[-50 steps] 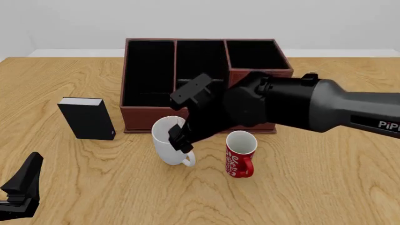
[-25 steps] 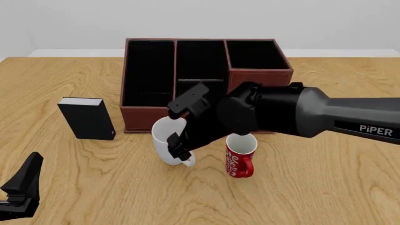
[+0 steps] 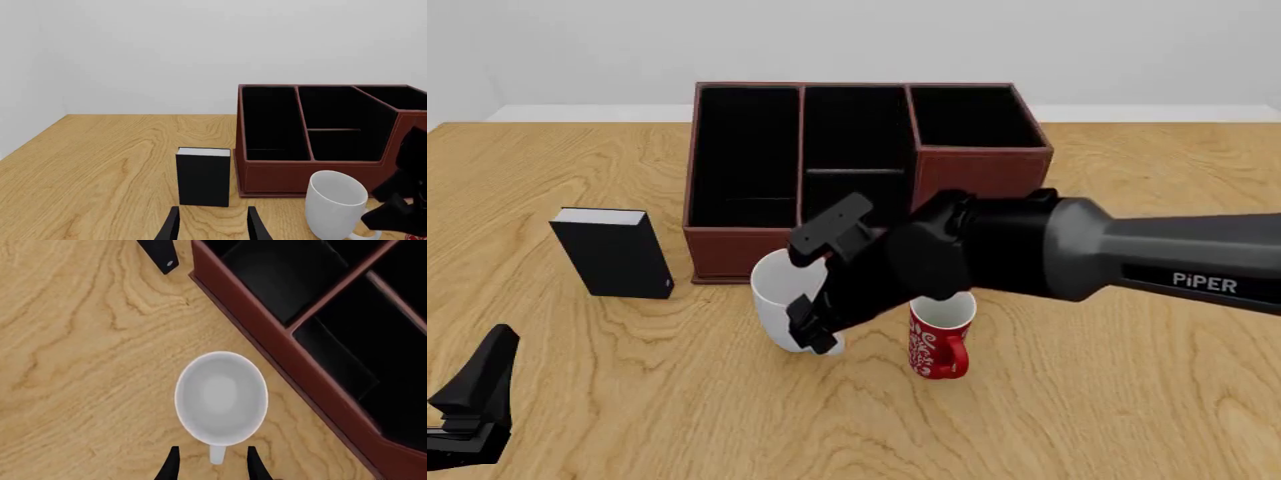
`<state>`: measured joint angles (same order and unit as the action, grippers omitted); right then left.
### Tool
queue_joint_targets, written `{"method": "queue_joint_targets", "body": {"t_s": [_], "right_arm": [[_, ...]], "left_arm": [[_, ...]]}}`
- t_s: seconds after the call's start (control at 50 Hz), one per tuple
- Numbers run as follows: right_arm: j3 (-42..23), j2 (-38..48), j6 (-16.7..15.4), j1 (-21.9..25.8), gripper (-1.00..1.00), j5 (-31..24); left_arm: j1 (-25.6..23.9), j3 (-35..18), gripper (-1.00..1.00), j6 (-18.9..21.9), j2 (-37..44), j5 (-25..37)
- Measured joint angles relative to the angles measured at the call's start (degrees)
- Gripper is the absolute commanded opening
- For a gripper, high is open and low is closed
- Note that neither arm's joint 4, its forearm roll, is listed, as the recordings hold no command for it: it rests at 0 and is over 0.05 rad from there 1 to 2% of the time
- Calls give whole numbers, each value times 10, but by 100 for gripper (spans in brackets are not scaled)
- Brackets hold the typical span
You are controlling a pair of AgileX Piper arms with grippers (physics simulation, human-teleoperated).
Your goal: Pick up the white mug and place it to the right of the caddy.
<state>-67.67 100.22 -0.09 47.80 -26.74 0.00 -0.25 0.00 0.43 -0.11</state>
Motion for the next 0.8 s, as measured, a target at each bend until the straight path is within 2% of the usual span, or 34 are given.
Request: {"method": "queue_joint_targets", "body": {"t_s": [0.8], "right_arm": [[15, 33, 17, -1, 100, 23]], "left_arm": [[0, 0, 100, 0, 0, 0]]}}
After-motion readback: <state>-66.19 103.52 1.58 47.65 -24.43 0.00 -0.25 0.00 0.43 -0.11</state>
